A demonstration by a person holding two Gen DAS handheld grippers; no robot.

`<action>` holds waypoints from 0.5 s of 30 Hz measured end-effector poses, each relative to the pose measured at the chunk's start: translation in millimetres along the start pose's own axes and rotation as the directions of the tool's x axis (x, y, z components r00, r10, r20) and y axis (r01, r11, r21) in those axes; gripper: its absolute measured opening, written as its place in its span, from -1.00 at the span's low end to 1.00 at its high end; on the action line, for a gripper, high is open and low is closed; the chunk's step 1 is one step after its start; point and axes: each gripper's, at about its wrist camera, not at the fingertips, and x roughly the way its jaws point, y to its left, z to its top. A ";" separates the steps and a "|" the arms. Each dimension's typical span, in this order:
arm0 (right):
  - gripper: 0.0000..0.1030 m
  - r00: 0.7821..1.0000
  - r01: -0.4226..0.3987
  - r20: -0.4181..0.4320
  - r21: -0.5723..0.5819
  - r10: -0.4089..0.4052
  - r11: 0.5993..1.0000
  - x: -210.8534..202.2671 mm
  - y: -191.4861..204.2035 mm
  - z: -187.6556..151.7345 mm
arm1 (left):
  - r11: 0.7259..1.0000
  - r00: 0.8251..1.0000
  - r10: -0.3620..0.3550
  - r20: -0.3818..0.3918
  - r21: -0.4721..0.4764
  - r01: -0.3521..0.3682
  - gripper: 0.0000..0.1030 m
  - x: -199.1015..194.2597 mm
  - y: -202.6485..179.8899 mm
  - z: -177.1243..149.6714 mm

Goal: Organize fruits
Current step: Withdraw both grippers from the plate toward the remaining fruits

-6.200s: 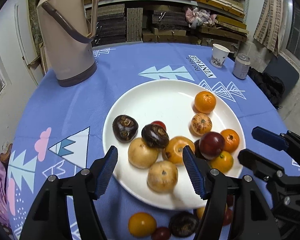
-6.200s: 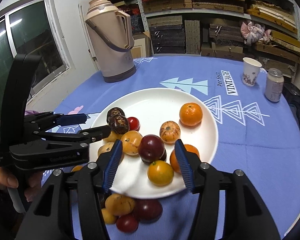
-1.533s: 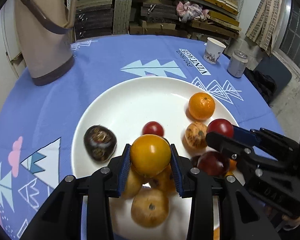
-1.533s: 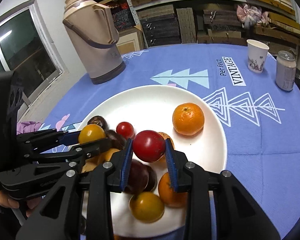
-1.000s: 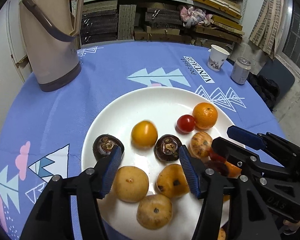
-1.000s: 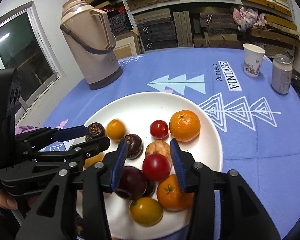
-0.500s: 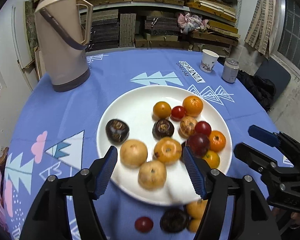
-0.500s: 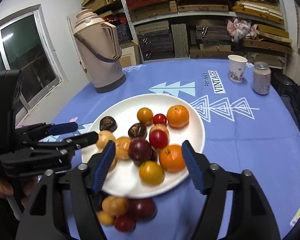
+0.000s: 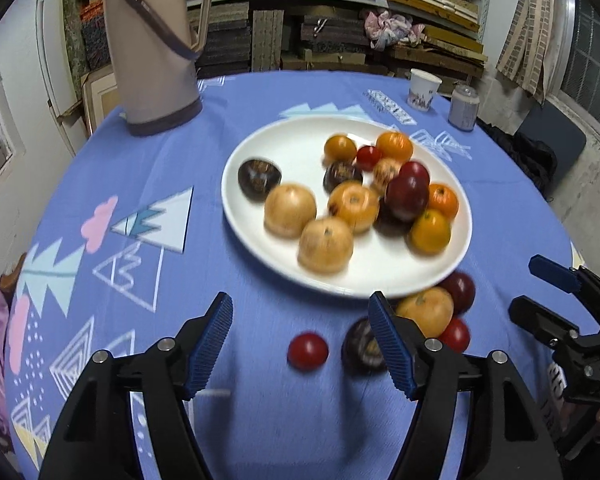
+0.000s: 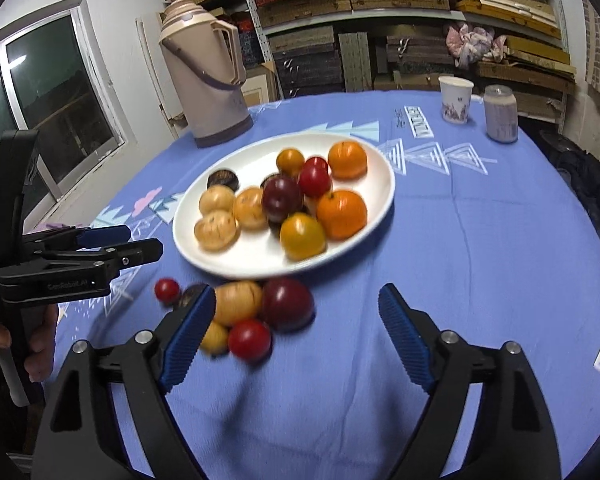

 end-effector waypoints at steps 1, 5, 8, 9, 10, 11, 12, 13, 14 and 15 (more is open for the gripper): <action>0.61 1.000 -0.003 -0.003 0.003 0.003 1.000 0.3 0.3 -3.3 | 1.000 1.000 0.000 -0.007 -0.004 0.000 0.38 2.1 2.0 -2.9; 0.64 1.000 -0.012 -0.024 0.003 0.012 1.000 3.3 1.7 -13.6 | 0.999 0.999 -0.004 -0.047 -0.043 0.002 0.38 13.9 11.4 -15.0; 0.65 0.999 -0.019 -0.033 0.002 0.019 1.000 6.1 4.2 -17.8 | 0.998 0.998 -0.008 -0.064 -0.058 0.004 0.38 20.4 14.9 -18.1; 0.65 0.999 -0.021 -0.036 0.001 0.021 1.000 6.8 5.2 -18.8 | 0.998 0.998 -0.008 -0.067 -0.059 0.004 0.38 21.9 15.8 -18.3; 0.65 0.999 -0.023 -0.038 -0.001 0.023 1.000 7.5 5.9 -19.6 | 0.998 0.997 -0.010 -0.071 -0.058 0.006 0.38 23.7 15.6 -18.8; 0.65 0.999 -0.025 -0.040 -0.004 0.024 1.000 8.5 7.0 -21.0 | 0.998 0.997 -0.012 -0.073 -0.056 0.008 0.38 24.7 15.2 -19.1; 0.65 0.999 -0.025 -0.042 -0.006 0.025 1.000 9.4 7.6 -21.5 | 0.999 0.997 -0.012 -0.075 -0.051 0.008 0.38 26.0 14.2 -19.5; 0.65 0.999 -0.027 -0.045 -0.006 0.026 1.000 10.2 7.6 -22.4 | 0.999 0.997 -0.010 -0.075 -0.046 0.006 0.38 27.3 13.3 -20.2; 0.65 0.998 -0.028 -0.047 -0.005 0.028 1.000 10.7 7.7 -22.6 | 0.999 0.997 -0.008 -0.075 -0.043 0.005 0.38 28.3 12.1 -20.8; 0.65 0.998 -0.031 -0.051 -0.003 0.030 1.000 11.5 7.5 -23.6 | 0.999 0.997 -0.008 -0.077 -0.041 0.005 0.38 29.3 11.8 -21.3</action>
